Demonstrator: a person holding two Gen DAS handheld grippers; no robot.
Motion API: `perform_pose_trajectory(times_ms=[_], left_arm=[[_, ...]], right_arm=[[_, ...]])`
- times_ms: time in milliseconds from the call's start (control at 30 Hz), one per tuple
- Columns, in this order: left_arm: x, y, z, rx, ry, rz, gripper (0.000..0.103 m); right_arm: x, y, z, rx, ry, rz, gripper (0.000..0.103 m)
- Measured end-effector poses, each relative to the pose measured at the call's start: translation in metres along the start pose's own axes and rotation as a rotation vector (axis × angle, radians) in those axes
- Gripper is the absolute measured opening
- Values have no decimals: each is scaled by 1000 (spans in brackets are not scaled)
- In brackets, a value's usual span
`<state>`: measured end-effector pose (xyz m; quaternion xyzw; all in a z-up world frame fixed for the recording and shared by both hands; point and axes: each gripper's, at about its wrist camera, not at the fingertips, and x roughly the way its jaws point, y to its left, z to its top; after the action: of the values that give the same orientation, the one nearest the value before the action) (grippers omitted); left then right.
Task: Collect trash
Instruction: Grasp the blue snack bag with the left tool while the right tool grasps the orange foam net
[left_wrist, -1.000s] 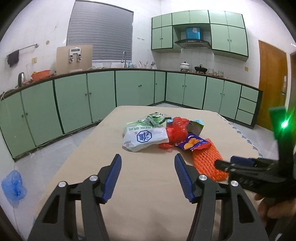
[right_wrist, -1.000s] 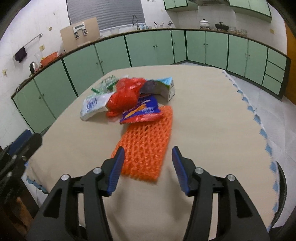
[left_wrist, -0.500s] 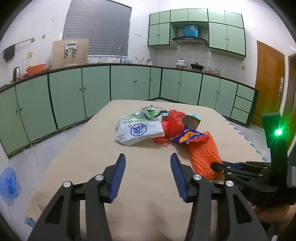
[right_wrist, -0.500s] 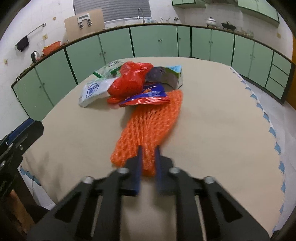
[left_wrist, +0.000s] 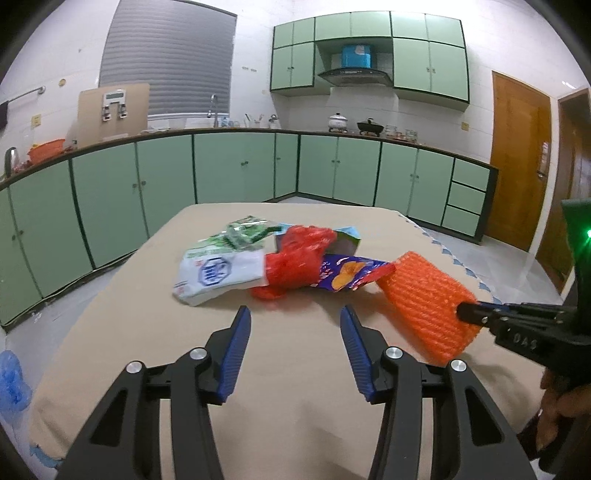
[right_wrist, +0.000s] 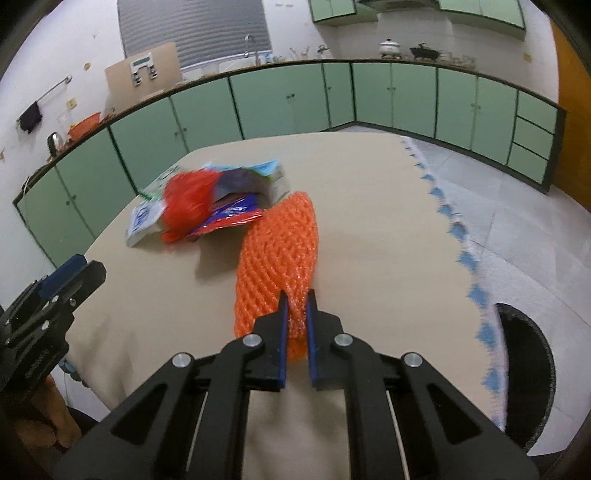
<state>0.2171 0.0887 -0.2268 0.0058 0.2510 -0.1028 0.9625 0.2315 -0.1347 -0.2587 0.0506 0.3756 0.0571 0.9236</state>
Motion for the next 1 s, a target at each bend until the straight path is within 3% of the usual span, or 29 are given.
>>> perform_pose_trajectory(times_ms=[467, 700, 1000], left_arm=[[26, -60, 5, 81, 26, -96, 50], [36, -88, -1, 129, 54, -135, 50], [45, -104, 1, 158, 47, -120, 50]], right_arm=[[-28, -46, -3, 19, -25, -7, 7], [-34, -47, -5, 8, -28, 20, 7], [-50, -39, 1, -25, -55, 48, 7]])
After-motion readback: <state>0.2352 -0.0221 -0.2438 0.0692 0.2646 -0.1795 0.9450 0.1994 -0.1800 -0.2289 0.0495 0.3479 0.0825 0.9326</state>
